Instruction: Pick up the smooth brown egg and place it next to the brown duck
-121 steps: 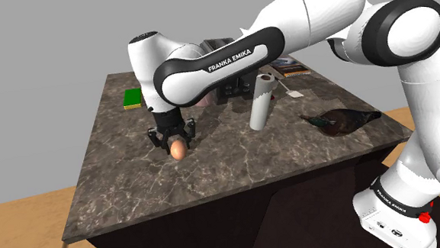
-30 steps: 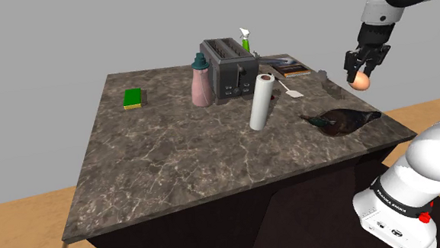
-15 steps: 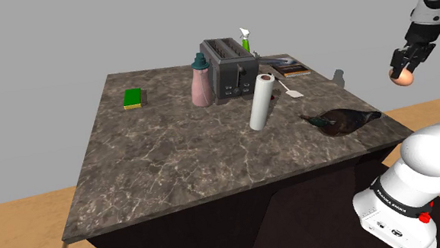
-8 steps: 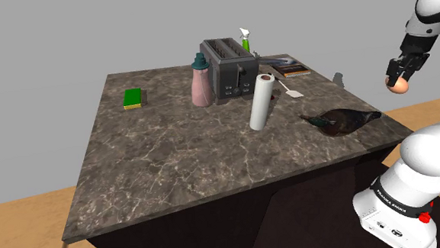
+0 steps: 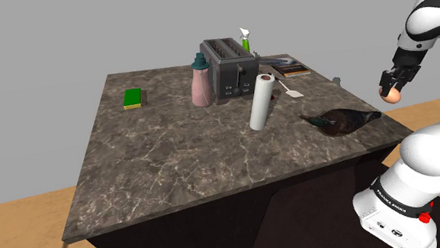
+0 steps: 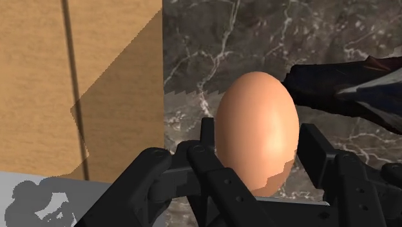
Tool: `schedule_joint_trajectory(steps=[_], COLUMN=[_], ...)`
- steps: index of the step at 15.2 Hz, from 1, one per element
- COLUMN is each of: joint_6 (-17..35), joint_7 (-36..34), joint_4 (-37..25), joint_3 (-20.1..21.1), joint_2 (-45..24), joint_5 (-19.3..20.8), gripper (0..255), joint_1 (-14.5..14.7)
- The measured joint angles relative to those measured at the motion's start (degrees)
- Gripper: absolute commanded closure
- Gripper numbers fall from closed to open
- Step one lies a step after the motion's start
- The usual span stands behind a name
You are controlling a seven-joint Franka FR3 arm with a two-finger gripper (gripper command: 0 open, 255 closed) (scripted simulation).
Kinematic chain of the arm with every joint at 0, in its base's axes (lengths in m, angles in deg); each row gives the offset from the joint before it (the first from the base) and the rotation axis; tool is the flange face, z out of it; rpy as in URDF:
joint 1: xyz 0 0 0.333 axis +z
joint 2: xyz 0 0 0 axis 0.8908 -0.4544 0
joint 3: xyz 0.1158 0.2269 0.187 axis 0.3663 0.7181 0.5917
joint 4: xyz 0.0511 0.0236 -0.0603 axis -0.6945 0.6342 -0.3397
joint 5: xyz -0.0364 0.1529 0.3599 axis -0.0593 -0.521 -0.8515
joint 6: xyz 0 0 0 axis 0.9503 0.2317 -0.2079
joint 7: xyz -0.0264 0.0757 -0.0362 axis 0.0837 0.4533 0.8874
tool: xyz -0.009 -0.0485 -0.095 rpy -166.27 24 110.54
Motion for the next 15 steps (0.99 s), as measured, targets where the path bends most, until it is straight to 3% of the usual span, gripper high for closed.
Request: schedule_joint_trajectory(steps=[15], joint_6=[14.05], joint_7=[-1.44], joint_4=[7.58], joint_3=[-4.92], joint_2=[-6.45], joint_5=[3.73], gripper=[255], joint_1=[-0.34])
